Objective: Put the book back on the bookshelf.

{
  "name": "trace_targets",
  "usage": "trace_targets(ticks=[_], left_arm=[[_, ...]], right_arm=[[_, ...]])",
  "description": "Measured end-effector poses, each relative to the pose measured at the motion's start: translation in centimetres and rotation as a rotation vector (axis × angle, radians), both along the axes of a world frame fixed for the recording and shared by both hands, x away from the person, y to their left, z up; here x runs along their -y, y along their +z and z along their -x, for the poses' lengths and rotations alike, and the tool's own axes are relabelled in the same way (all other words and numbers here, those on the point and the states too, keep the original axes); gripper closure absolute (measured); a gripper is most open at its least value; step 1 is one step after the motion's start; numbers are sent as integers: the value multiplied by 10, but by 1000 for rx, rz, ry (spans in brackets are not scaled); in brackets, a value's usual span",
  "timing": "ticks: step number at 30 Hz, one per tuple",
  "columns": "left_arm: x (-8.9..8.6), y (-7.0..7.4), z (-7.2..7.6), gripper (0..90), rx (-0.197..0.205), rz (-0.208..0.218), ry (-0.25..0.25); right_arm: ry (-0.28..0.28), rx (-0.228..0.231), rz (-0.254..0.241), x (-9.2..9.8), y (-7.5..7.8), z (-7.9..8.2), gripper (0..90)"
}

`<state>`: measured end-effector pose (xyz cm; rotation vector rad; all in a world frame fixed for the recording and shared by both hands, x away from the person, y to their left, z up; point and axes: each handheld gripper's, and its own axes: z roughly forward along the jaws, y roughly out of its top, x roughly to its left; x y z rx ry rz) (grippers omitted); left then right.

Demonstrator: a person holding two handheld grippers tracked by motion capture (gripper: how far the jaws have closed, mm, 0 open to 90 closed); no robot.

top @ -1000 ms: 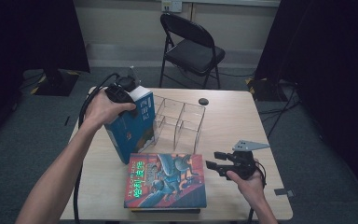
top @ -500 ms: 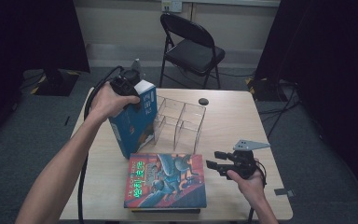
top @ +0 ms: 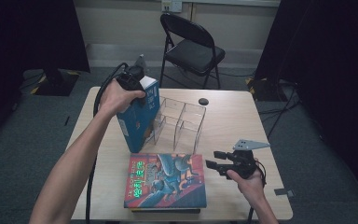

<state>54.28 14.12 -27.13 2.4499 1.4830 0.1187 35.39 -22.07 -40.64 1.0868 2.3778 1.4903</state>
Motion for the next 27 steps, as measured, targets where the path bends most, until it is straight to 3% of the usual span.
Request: trace_targets(ticks=[14,19,23,27], left_arm=[[13,-5,-6,605,38,4,-15],[7,-7,-7,586,46,31,-3],[-6,-2,-1,550,103,61,11],[-15,-1,4,528,122,64,14]], right_arm=[[6,4,-1,-1,2,1,425],[13,10,-4,1,3,4,426],[13,4,2,1,1,4,426],[13,1,8,0,0,4,426]])
